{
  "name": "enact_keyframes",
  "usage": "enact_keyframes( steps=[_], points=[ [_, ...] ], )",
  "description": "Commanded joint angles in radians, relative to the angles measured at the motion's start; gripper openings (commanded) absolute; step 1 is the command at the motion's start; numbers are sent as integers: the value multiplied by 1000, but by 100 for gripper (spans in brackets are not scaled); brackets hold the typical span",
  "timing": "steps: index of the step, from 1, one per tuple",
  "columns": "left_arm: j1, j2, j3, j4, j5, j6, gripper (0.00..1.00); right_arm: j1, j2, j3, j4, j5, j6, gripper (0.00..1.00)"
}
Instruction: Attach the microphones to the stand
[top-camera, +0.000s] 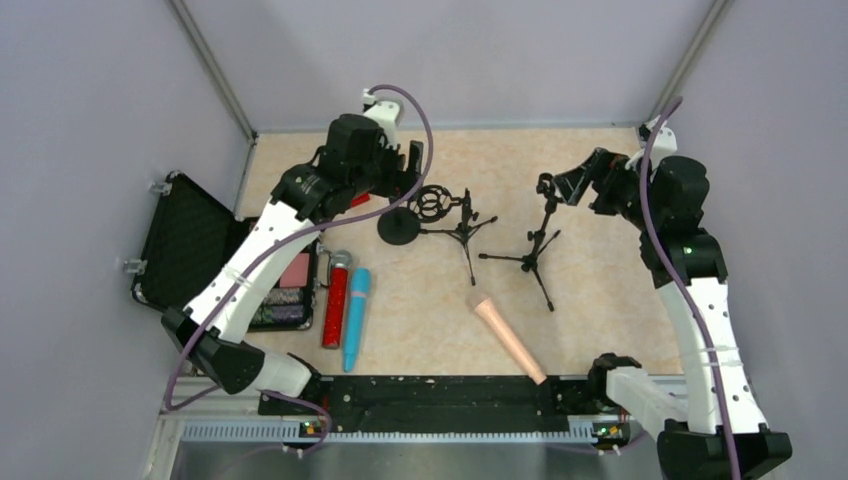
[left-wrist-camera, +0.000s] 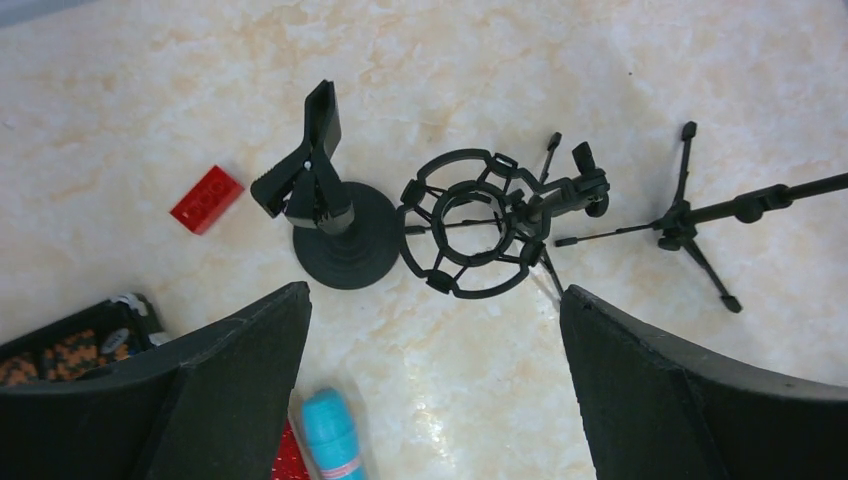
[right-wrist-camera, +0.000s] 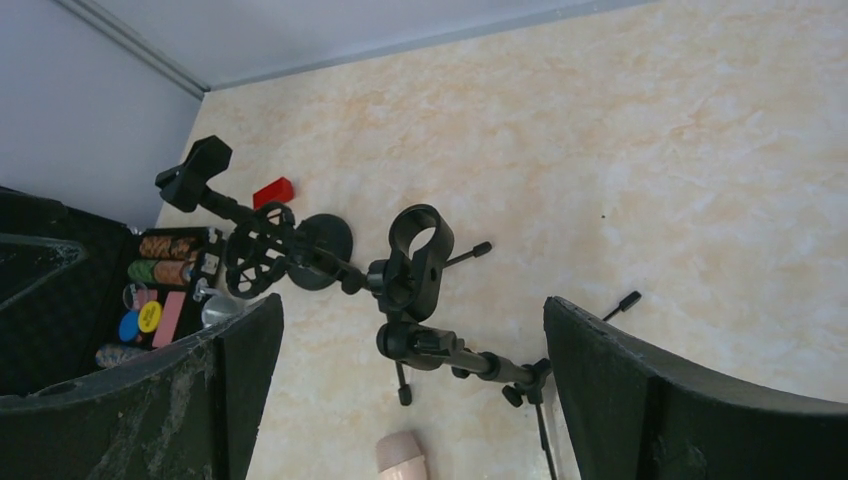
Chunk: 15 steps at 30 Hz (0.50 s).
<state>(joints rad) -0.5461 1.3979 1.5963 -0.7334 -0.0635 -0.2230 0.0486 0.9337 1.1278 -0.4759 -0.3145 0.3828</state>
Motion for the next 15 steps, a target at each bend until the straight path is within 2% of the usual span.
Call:
enact_keyframes(
  steps=[1, 6, 11, 15],
  points=[
    [-77, 47, 131, -86, -164, 138, 99, 20, 11, 97, -28, 55, -14, 99],
    [-92, 39, 149, 31, -58, 102, 99, 110, 113, 178, -108, 156, -44, 99],
    [-91, -21, -15, 279, -27, 100, 99, 246, 229, 275, -215, 309, -101, 99],
    [-91, -66, -134, 379, -35, 123, 99, 318, 301, 334, -288, 409, -131, 99]
  ],
)
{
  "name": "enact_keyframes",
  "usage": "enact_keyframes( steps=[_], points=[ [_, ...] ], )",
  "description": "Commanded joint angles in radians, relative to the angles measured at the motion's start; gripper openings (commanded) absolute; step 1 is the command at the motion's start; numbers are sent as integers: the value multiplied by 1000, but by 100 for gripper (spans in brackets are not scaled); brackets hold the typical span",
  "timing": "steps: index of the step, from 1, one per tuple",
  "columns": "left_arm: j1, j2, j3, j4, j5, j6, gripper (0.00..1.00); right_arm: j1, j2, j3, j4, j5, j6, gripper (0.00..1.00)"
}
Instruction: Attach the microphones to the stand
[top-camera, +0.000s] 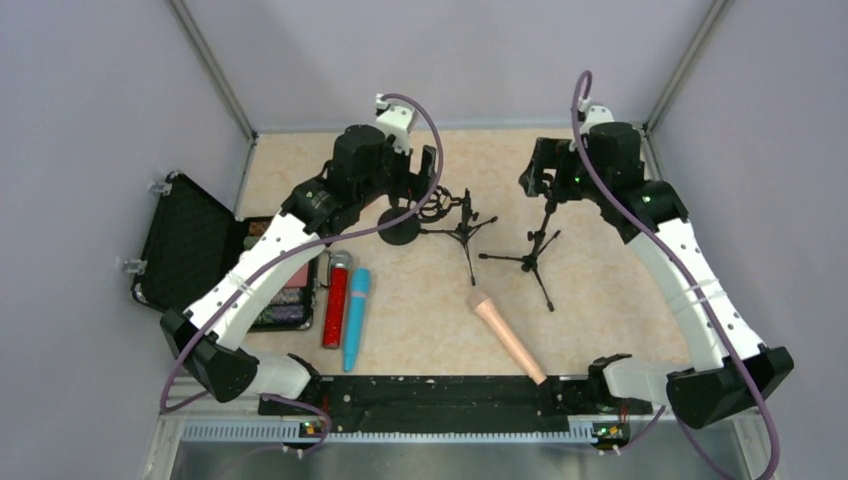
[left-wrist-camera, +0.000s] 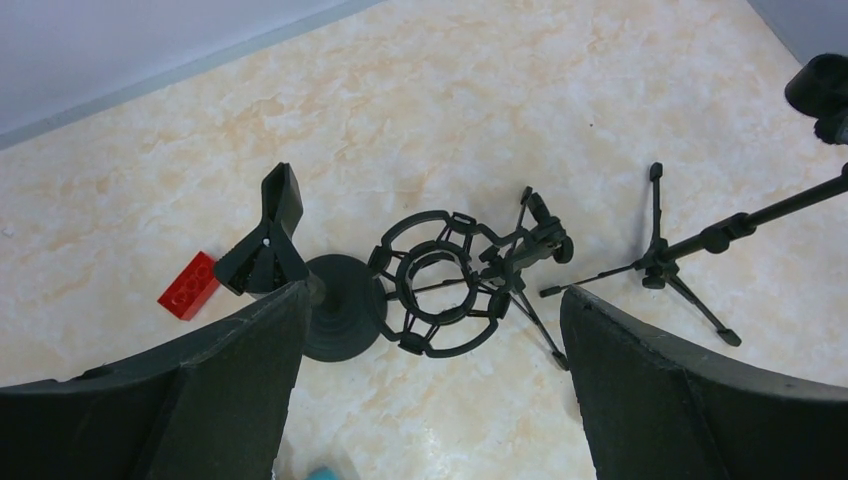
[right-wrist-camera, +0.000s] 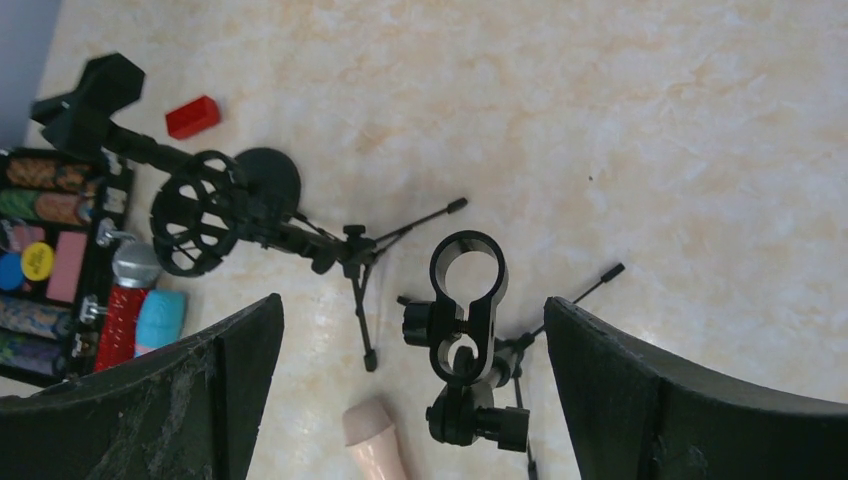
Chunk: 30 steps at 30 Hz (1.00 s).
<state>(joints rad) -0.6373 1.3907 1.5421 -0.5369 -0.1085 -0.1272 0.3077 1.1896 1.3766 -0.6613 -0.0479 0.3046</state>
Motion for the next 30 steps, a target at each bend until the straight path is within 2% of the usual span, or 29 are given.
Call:
enact_keyframes(
  steps=[1, 5, 13, 17, 21, 25, 30],
  points=[
    [0, -71, -106, 202, 3, 33, 99, 76, 55, 91, -108, 159, -59, 99],
    [1, -114, -187, 251, 0, 40, 99, 117, 87, 98, -116, 230, -68, 96],
    [-5, -146, -249, 265, -16, 65, 99, 181, 149, 108, -161, 369, -102, 77],
    [-23, -139, -258, 267, -41, 89, 99, 188, 176, 99, -173, 392, -109, 68],
    [-38, -128, -261, 266, -61, 105, 99, 186, 183, 89, -169, 406, -118, 62],
    [-50, -118, -265, 265, -65, 119, 99, 187, 189, 75, -148, 423, -131, 60],
    [-62, -113, -269, 267, -75, 120, 99, 186, 193, 51, -120, 431, -135, 52]
  ],
)
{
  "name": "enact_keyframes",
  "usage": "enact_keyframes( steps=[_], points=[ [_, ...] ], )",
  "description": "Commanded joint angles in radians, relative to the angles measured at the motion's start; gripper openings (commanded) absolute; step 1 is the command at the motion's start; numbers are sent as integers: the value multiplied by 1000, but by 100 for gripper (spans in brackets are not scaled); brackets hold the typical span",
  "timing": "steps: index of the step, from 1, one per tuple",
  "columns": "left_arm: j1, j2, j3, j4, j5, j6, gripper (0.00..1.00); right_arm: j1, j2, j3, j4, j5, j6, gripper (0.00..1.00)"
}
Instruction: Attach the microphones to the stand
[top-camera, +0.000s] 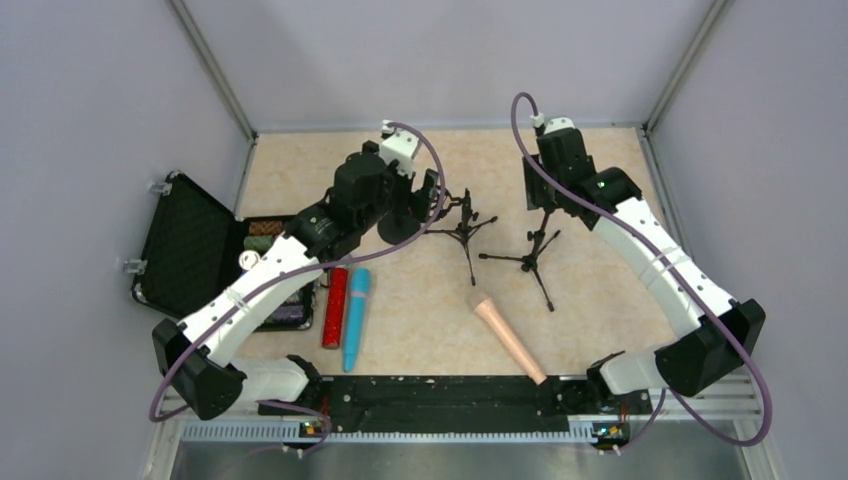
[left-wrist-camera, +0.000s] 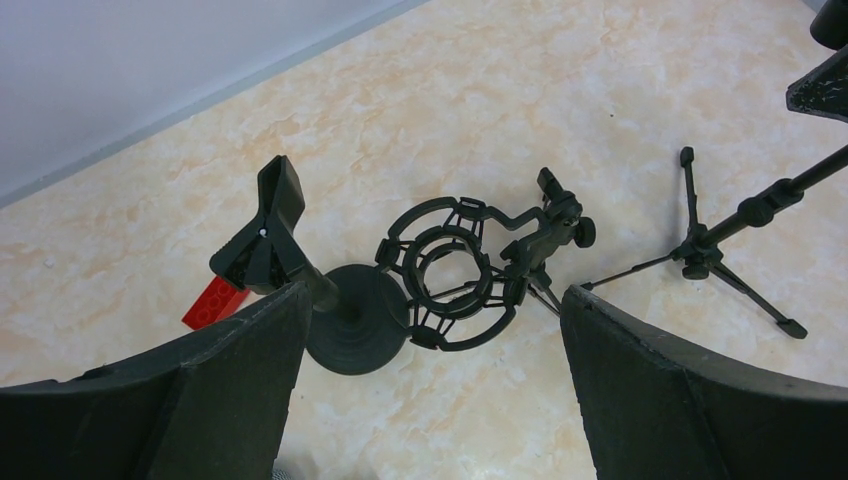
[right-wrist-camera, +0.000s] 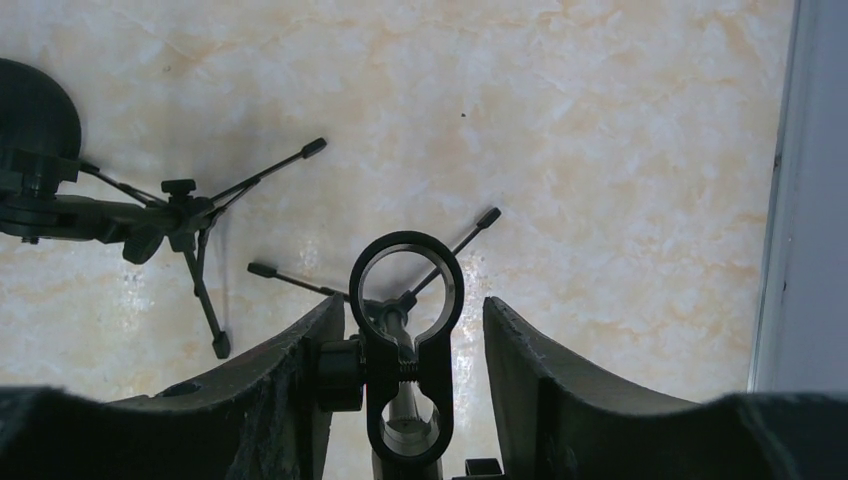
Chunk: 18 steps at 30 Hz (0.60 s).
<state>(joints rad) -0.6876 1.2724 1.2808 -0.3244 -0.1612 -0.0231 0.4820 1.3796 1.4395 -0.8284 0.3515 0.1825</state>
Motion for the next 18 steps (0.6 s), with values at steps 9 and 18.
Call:
enact_keyframes(
  steps=[9, 18],
  points=[
    [-35, 6, -17, 59, -42, 52, 99, -3, -7, -54, 88, 47, -6, 40],
    [-39, 0, -22, 65, -45, 51, 99, -54, -63, -69, 115, 42, 18, 40]
  ],
)
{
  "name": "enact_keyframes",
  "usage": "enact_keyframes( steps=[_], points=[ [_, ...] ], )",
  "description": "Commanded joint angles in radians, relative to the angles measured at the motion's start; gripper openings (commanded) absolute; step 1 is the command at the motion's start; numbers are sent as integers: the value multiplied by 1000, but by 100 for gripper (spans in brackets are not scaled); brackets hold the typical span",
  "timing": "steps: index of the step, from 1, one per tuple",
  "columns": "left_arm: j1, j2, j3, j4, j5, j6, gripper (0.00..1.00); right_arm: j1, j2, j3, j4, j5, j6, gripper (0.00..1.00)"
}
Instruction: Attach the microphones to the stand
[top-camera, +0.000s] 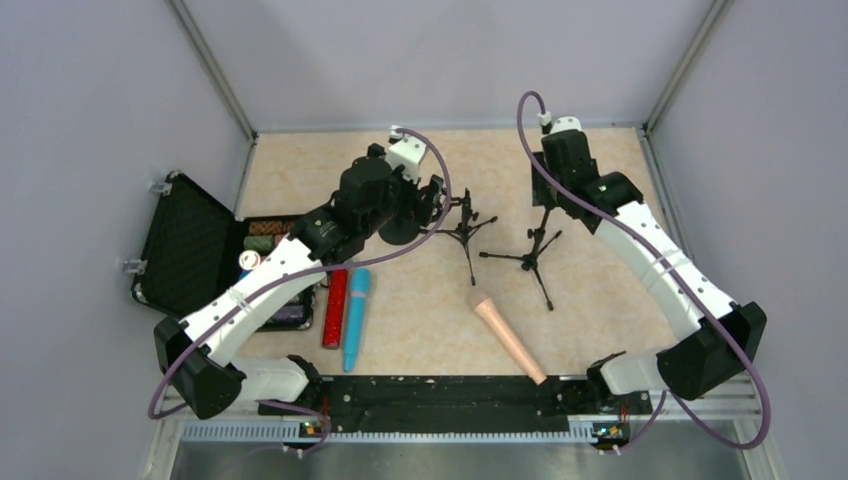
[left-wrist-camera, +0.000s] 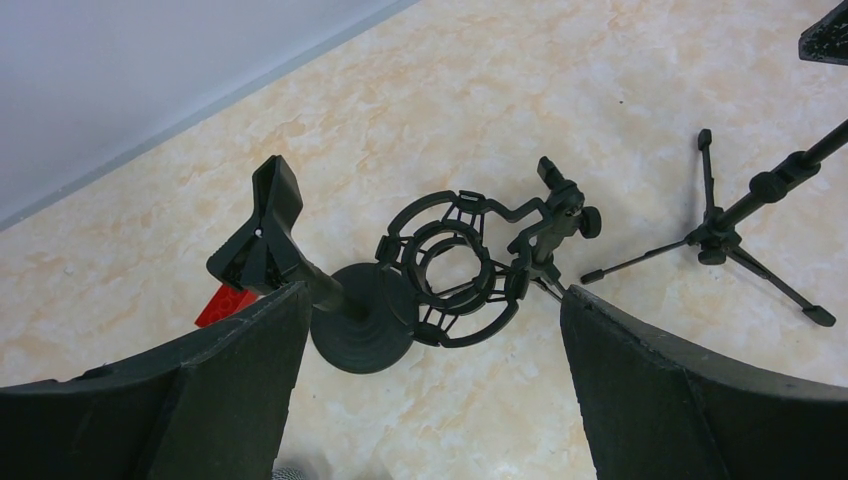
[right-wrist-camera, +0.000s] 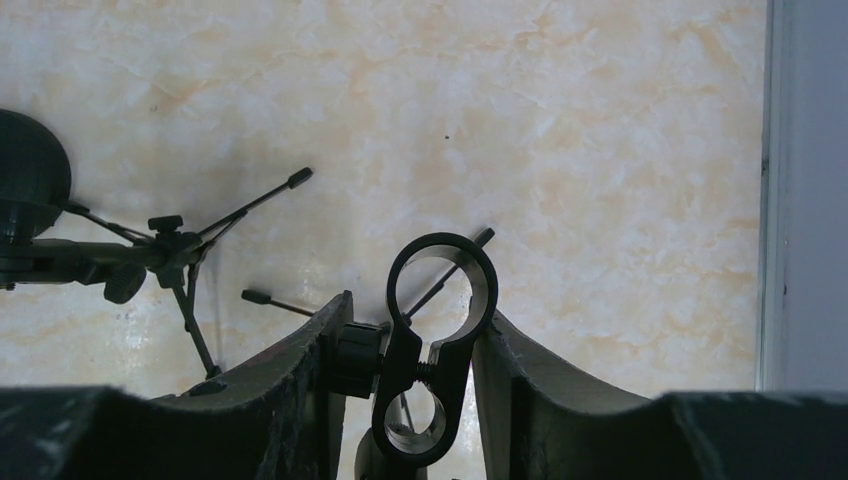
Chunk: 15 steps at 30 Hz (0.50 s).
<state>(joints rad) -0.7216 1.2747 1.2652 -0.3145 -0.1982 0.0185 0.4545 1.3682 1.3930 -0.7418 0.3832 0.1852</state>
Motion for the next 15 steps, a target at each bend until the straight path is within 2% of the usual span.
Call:
enact_keyframes(
  steps=[1, 6, 11, 13, 15],
  points=[
    [-6, -3, -6, 55, -9, 8, 99, -27, -64, -29, 42, 11, 15, 40],
    [-7, -3, -10, 60, -18, 11, 99, -27, -110, -54, 82, 16, 16, 40],
    [-9, -2, -10, 58, -10, 9, 99, -28, -113, -73, 92, 19, 9, 45],
    [-10, -1, -11, 58, -14, 10, 99, -28, -108, -75, 91, 4, 1, 52],
    [-11, 2, -12, 60, -20, 10, 99, -28, -109, -74, 91, -17, -2, 63]
  ],
)
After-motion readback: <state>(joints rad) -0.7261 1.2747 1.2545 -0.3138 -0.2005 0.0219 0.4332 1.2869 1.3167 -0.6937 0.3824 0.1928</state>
